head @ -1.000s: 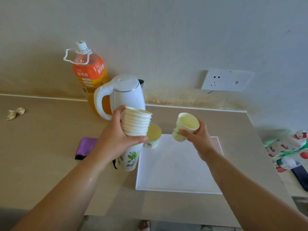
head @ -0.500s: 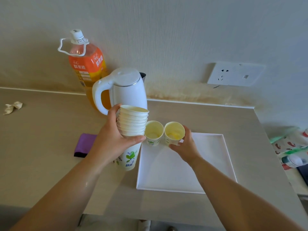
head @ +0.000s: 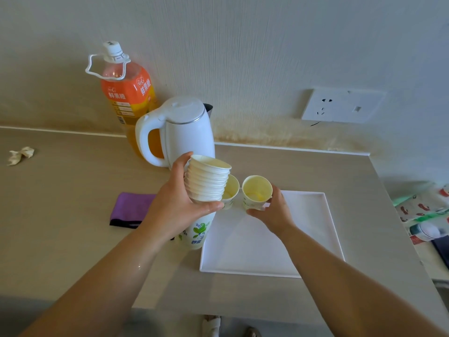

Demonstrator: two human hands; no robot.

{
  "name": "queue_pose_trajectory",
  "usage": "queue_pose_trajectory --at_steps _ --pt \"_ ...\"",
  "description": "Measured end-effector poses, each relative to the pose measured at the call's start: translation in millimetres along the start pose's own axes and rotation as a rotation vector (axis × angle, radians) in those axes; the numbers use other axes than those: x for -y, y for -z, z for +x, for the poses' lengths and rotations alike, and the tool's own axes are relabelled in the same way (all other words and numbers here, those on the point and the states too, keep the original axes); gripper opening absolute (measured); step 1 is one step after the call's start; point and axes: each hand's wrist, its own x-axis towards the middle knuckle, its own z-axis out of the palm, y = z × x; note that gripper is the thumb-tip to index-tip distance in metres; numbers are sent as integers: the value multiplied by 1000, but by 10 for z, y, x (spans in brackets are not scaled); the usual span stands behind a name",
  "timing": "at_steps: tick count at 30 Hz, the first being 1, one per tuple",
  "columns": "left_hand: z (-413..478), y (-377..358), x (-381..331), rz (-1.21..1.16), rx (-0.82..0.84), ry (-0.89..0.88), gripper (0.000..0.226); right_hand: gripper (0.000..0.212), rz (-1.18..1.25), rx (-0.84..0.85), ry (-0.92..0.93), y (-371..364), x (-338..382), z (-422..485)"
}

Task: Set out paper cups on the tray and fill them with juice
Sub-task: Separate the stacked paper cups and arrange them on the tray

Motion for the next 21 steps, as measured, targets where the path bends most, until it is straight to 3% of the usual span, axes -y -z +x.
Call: queue_pose_trajectory --at_steps 3,7,8,10,12,14,18,21 --pt "-9 -18 -5 11 27 1 109 90 -5 -33 -43 120 -17 -66" --pt "-29 -103 -100 62 62 -29 110 45 196 -255 99 336 377 -352" --pt "-31 -144 -139 82 69 -48 108 37 287 -230 127 394 559 -428" --pt "-33 -228 -242 120 79 -88 107 52 408 -13 144 501 904 -533" --pt "-20 -303 -336 185 82 -132 108 74 387 262 123 580 1152 -573" --pt "-10 -353 -405 233 92 -175 108 70 330 410 162 614 1278 -582" --pt "-1 -392 -491 265 98 -219 106 54 382 401 209 709 1322 -619" --pt "-10 -419 -518 284 114 -243 103 55 389 380 212 750 1295 -653"
